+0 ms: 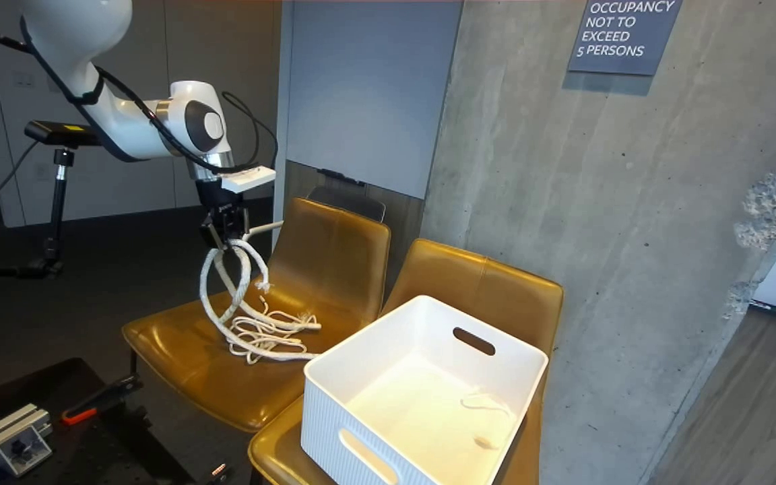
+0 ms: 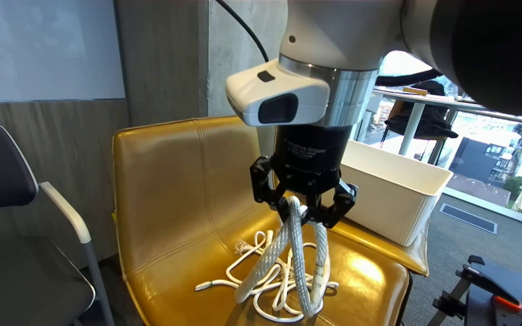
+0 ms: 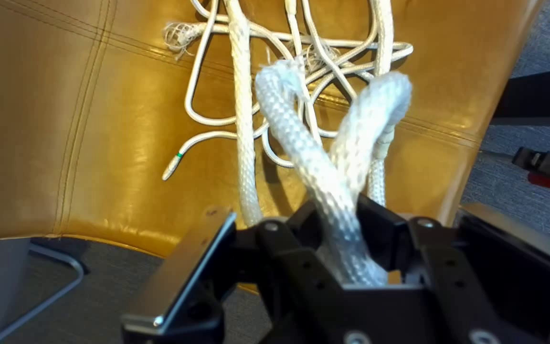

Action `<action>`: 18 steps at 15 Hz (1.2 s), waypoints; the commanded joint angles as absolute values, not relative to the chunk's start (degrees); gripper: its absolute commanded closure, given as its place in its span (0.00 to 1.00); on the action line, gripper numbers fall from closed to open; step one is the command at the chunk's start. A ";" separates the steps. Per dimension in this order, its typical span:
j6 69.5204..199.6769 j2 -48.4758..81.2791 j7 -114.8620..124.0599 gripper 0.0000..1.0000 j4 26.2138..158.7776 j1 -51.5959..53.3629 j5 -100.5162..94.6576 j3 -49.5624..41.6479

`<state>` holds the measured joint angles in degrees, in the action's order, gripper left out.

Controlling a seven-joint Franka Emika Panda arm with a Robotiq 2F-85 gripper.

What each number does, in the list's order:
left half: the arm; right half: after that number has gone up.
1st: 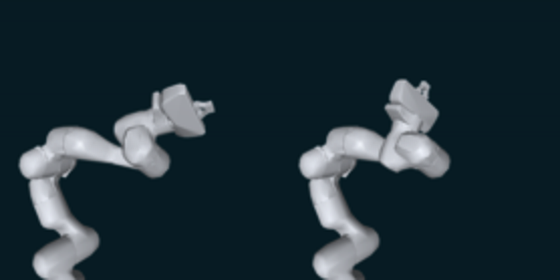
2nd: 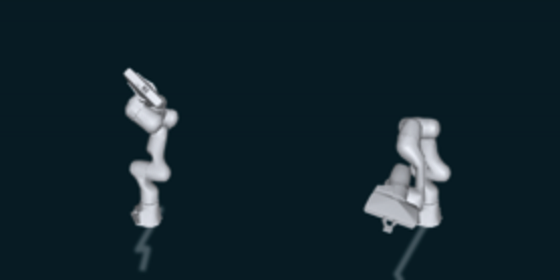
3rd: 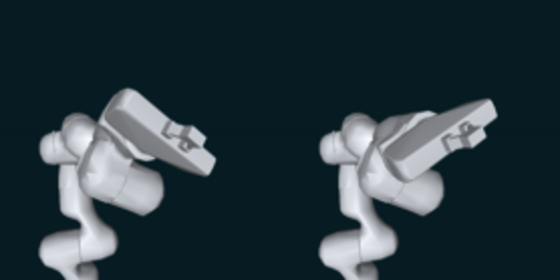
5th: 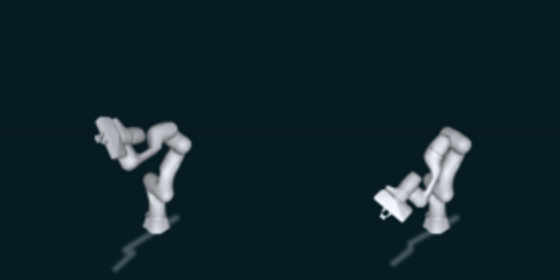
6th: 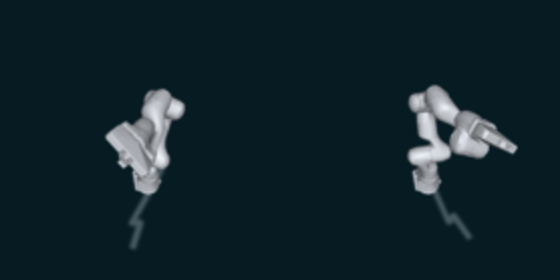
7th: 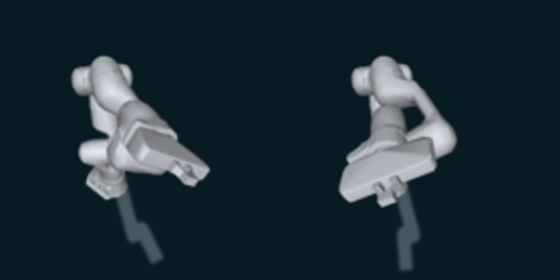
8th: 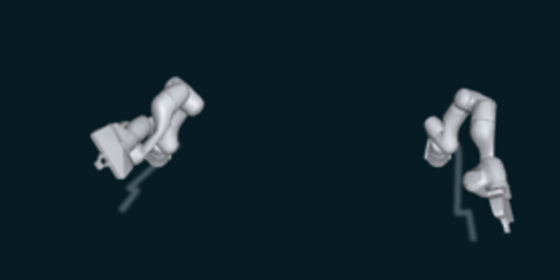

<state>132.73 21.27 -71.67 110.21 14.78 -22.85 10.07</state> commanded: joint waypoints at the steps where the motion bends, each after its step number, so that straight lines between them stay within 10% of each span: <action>1: 132.66 23.01 -70.67 0.96 108.85 13.99 -23.68 10.51; 7: 132.71 26.19 -71.94 0.96 106.81 9.96 -22.34 9.02; 8: 132.13 26.39 -72.26 0.60 106.23 9.29 -21.84 9.11; 18: 133.00 27.71 -76.32 0.00 104.33 3.23 -22.39 6.26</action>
